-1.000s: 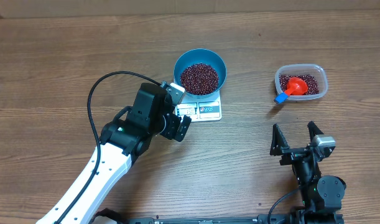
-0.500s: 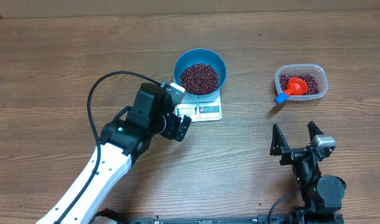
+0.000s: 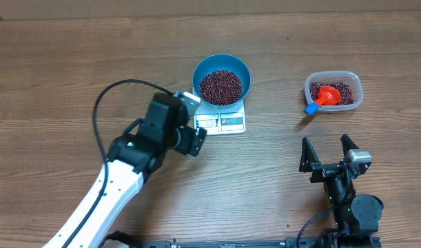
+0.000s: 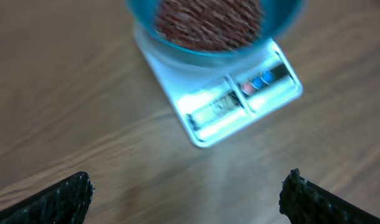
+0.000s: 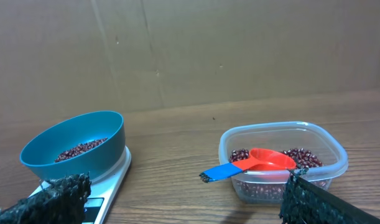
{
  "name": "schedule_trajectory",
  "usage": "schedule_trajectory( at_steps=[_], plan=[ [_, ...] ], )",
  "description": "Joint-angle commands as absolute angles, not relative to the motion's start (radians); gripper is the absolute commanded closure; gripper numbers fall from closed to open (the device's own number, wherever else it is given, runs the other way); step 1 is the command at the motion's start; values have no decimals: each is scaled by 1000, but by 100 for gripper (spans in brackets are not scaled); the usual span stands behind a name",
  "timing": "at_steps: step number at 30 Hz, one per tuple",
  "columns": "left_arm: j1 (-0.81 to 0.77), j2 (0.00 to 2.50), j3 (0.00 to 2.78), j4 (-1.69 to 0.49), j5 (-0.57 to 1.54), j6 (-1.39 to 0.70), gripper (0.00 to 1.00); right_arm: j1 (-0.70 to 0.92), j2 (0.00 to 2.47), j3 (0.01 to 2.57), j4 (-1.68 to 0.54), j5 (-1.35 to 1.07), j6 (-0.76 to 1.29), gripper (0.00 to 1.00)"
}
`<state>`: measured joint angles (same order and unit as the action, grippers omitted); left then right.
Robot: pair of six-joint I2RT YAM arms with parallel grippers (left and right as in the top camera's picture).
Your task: Scoop item into bowl and weigh 150g on scale
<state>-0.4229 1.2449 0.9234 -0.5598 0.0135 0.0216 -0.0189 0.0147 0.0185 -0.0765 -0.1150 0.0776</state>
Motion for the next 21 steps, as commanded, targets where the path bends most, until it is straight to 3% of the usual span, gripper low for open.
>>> schedule_trajectory(
  at_steps=[1, 9, 14, 21],
  plan=[
    [-303, 1113, 872, -513, 40, -15, 0, -14, 3, 8, -74, -105, 79, 0],
    [-25, 764, 577, -227, 222, -2, 1, -14, 3, 8, -74, -105, 79, 0],
    [17, 545, 383, -60, 193, 5, 1, -14, 3, 8, -74, -105, 79, 0],
    [20, 298, 210, -22, 146, 71, 1, -14, 3, 8, -74, -105, 79, 0]
  ],
)
